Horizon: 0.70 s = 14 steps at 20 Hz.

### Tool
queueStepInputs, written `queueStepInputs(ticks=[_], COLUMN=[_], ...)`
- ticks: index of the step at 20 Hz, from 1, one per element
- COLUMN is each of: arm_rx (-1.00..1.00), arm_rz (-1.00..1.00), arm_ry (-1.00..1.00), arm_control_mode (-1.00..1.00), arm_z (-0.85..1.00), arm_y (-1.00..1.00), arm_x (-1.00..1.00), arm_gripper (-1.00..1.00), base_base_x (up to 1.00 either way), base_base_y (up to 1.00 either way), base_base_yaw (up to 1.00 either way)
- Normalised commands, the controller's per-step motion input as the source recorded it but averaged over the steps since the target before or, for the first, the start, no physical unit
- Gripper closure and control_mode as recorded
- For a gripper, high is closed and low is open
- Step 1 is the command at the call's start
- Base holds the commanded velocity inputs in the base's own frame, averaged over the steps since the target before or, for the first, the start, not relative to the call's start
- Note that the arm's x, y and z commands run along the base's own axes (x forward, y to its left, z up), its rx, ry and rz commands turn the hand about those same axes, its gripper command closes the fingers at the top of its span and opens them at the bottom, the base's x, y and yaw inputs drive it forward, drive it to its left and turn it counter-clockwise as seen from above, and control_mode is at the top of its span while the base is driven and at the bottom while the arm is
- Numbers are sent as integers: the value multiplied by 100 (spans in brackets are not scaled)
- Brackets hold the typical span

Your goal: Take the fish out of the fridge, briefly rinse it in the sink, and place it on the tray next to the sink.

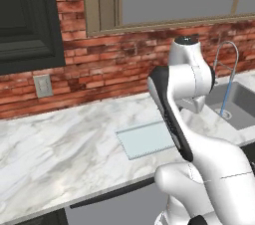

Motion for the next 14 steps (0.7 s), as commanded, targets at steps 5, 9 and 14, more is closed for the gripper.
queueStepInputs(ticks=[5, 9, 14], arm_rx=[0, 6, 7], arm_rz=[0, 2, 3], arm_ry=[1, -2, -11], arm_control_mode=[-100, -100, -100], arm_z=[-85, -95, -69], arm_y=[-3, 0, 4], arm_x=[7, 49, 80], arm_gripper=[100, 100, 100], base_base_x=[0, 0, 0], base_base_y=[0, 0, 0], base_base_yaw=[0, 0, 0])
